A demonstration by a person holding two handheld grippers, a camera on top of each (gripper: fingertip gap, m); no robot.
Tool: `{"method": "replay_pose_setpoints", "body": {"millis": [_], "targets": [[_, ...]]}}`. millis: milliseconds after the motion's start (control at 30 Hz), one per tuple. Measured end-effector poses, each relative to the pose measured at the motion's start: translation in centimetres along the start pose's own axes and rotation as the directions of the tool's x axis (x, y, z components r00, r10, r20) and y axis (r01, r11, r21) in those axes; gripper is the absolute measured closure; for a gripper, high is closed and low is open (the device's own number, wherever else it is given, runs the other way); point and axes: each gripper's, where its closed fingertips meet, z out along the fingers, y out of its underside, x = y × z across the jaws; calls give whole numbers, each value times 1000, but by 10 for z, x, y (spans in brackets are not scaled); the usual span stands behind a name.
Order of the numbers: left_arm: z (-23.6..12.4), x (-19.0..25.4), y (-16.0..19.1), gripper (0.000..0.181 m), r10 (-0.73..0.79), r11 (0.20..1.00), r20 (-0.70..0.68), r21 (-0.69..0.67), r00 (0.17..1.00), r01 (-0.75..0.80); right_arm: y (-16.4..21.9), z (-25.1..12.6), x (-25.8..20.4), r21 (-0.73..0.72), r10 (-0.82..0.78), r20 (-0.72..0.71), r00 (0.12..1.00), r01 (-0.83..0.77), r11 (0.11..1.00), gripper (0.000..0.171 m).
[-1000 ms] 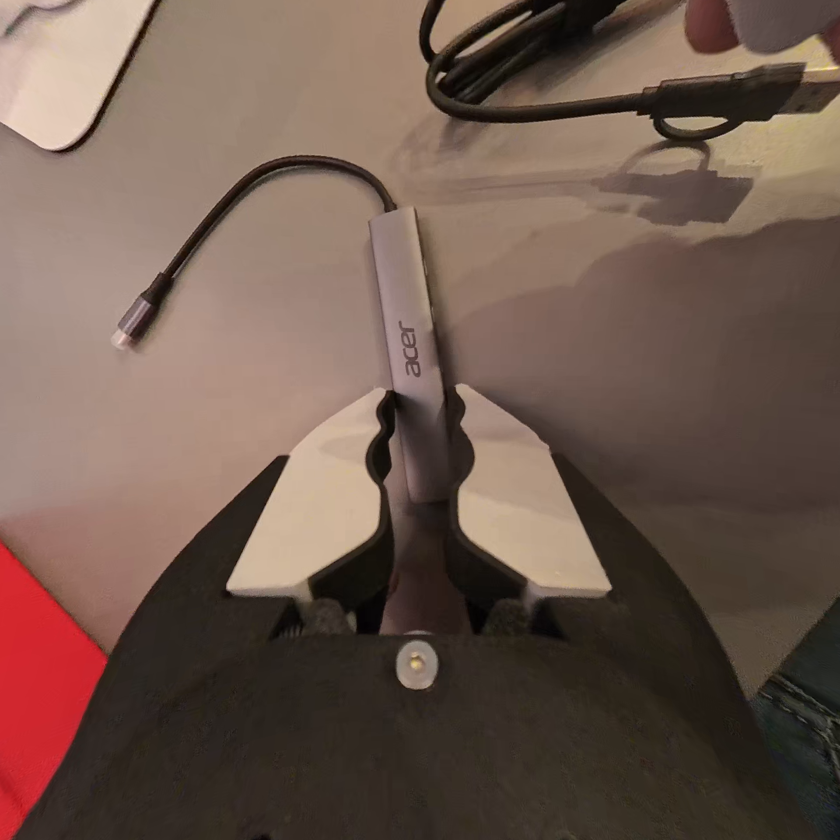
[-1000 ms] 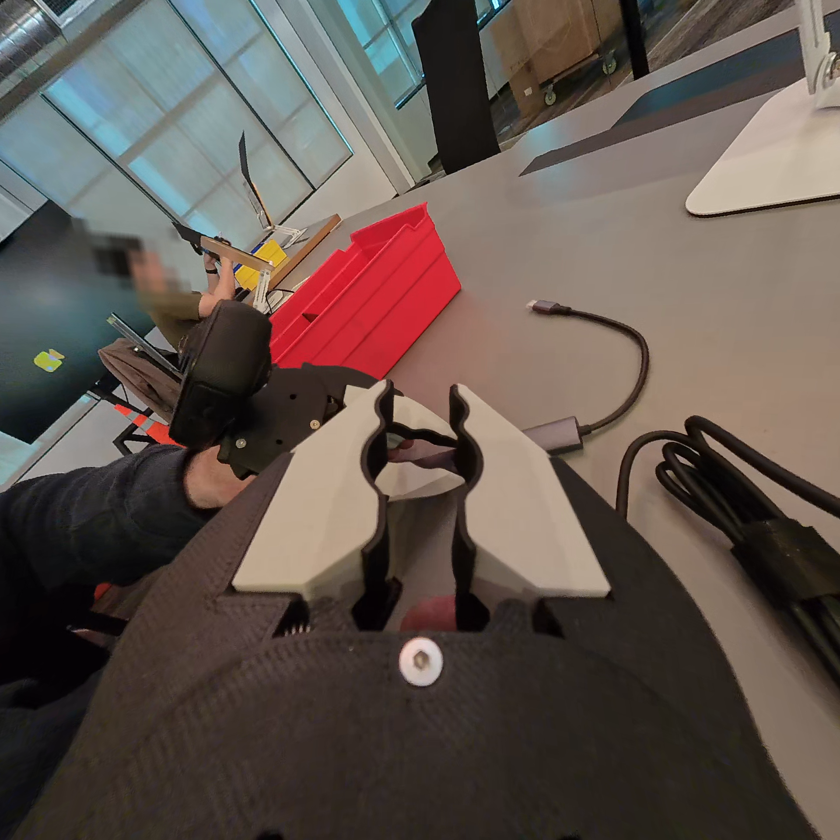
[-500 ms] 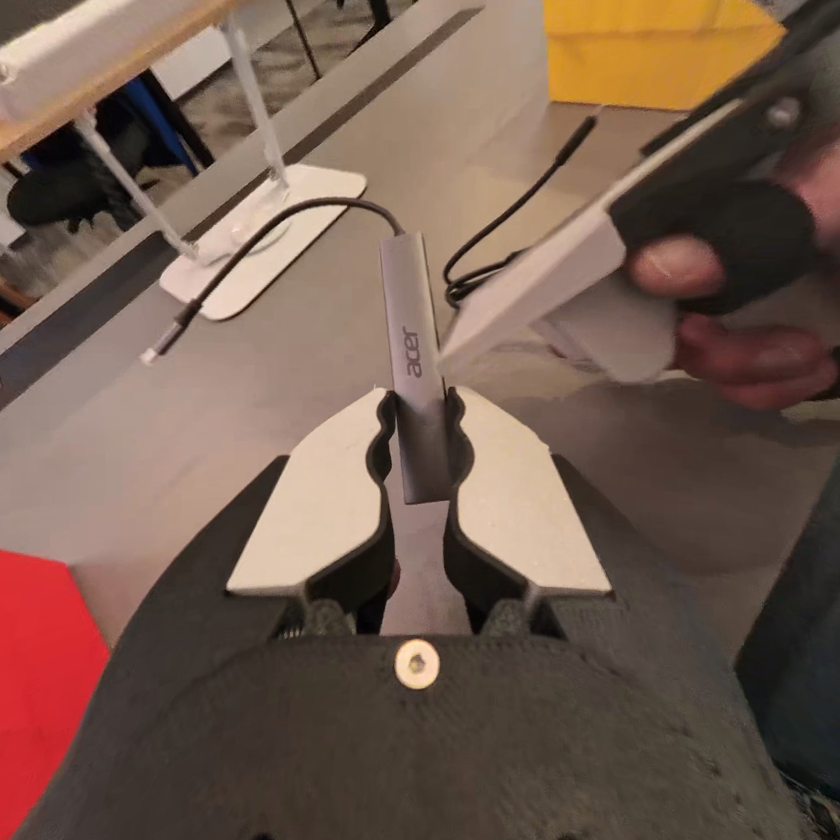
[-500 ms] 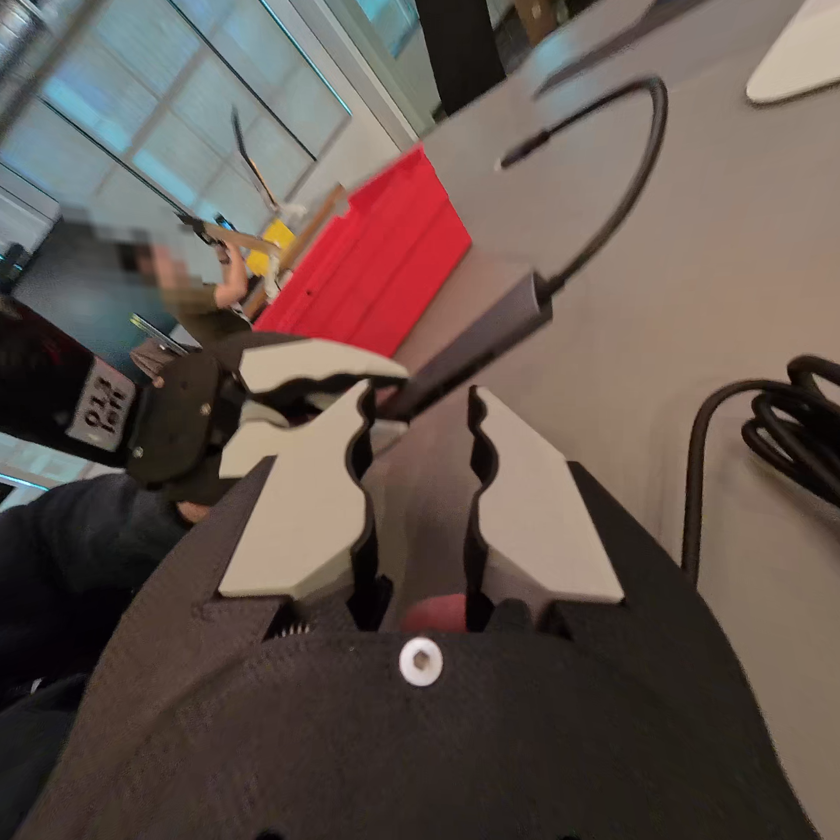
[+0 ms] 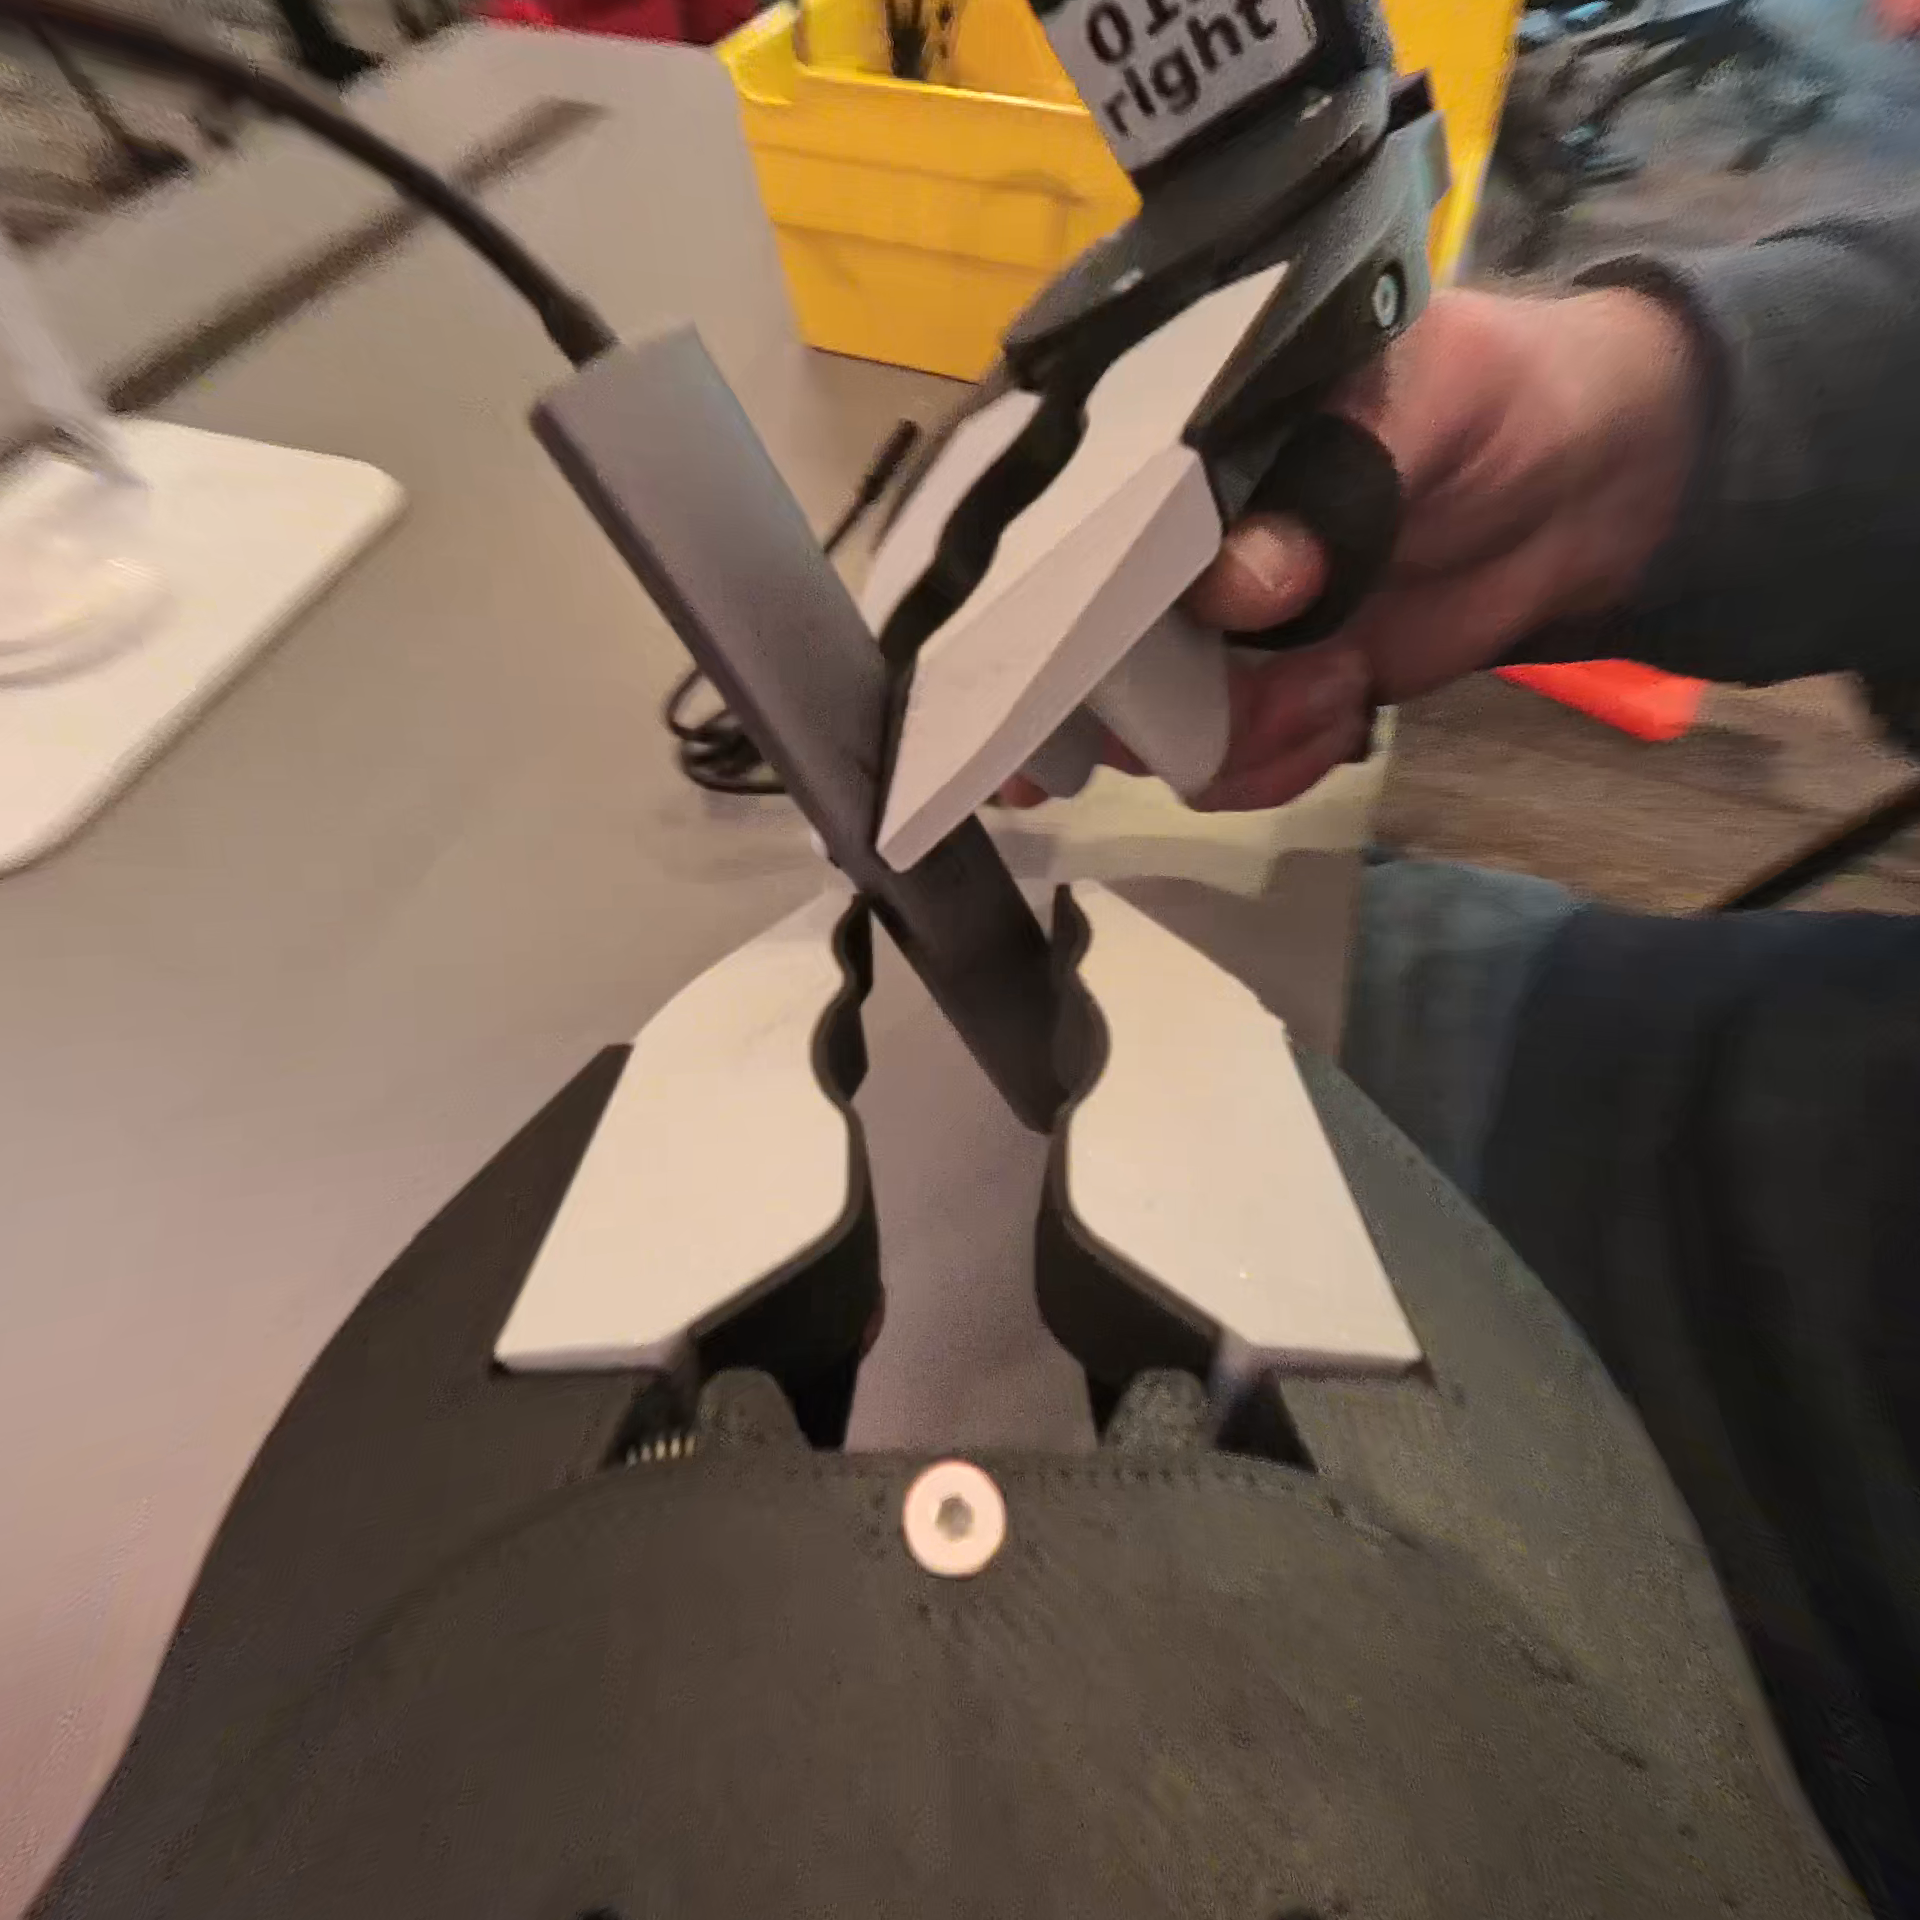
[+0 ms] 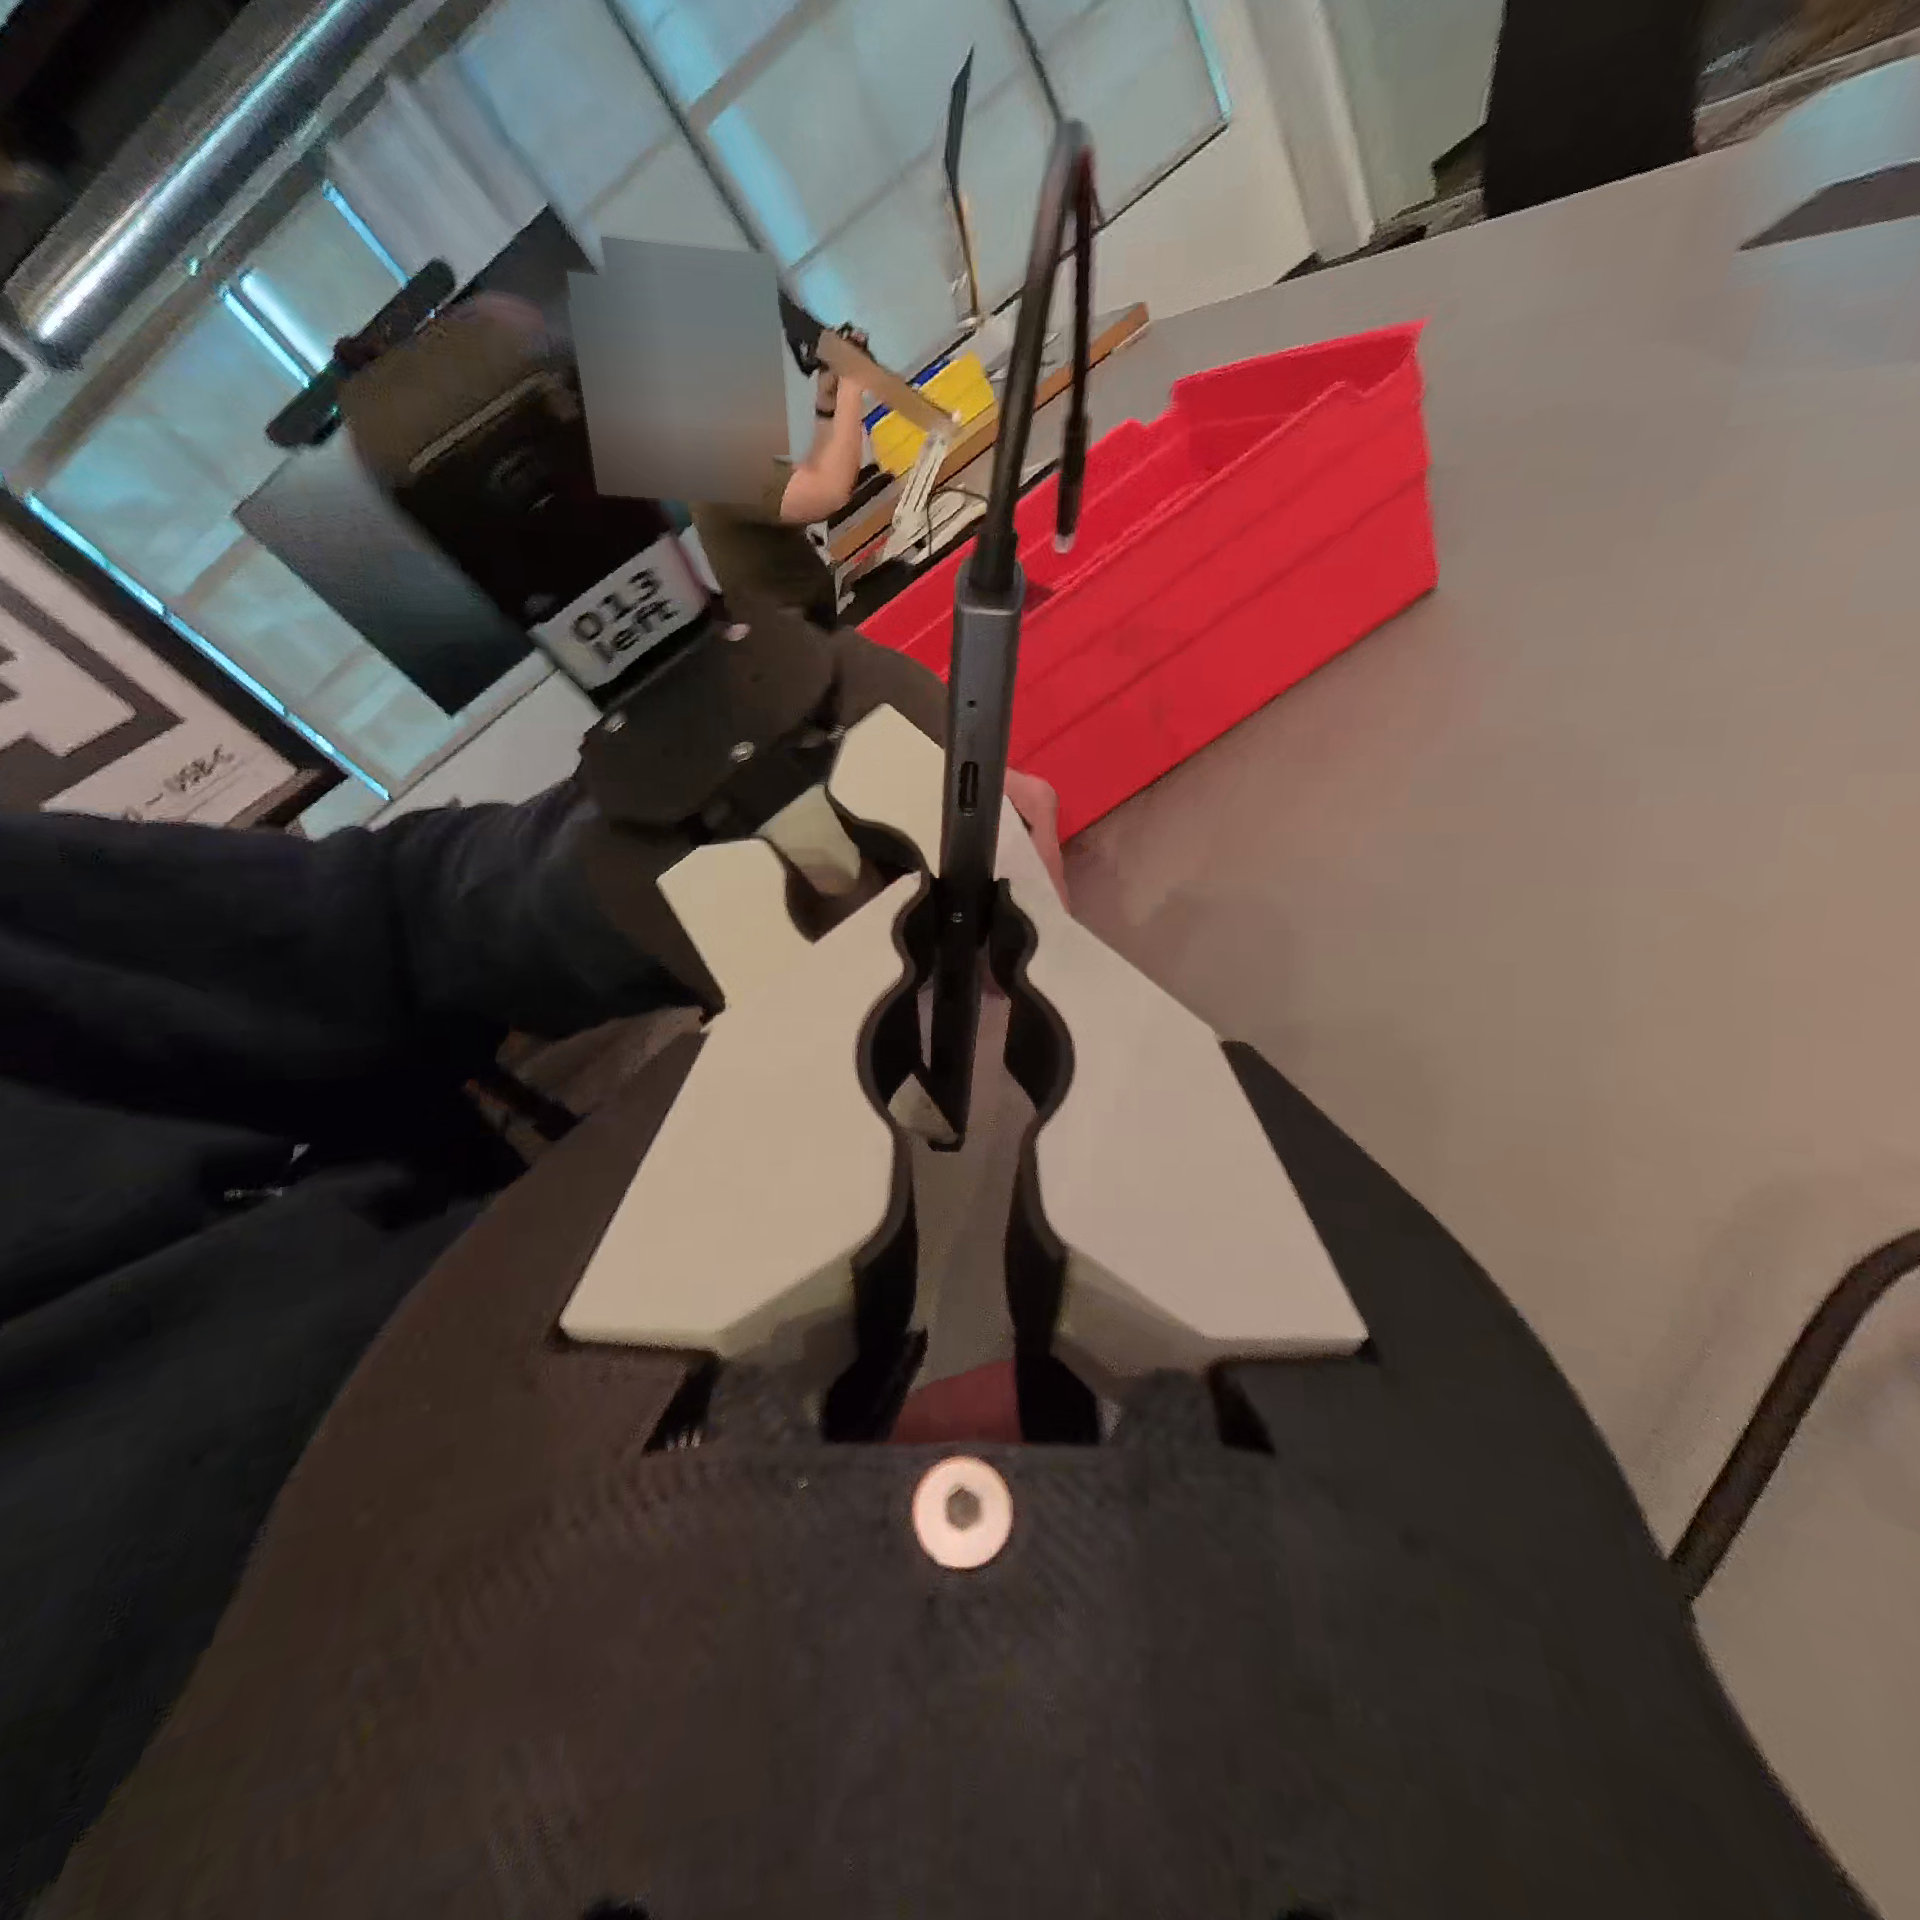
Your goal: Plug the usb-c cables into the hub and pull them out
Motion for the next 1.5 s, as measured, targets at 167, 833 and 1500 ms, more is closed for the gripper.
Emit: {"method": "replay_pose_setpoints", "body": {"millis": [167,833,1500], "targets": [[1,16,0,168,-197,978,-189,36,962,207,1,0,-11,-24,-49,40,998,50,998,164],[-4,-3,-18,107,126,986,114,95,986,-137,-15,-14,5,91,88,-1,996,-87,992,165],[8,-28,13,35,697,701,224,-414,682,-580,17,0,13,-63,157,-64,986,-161,985,165]]}}
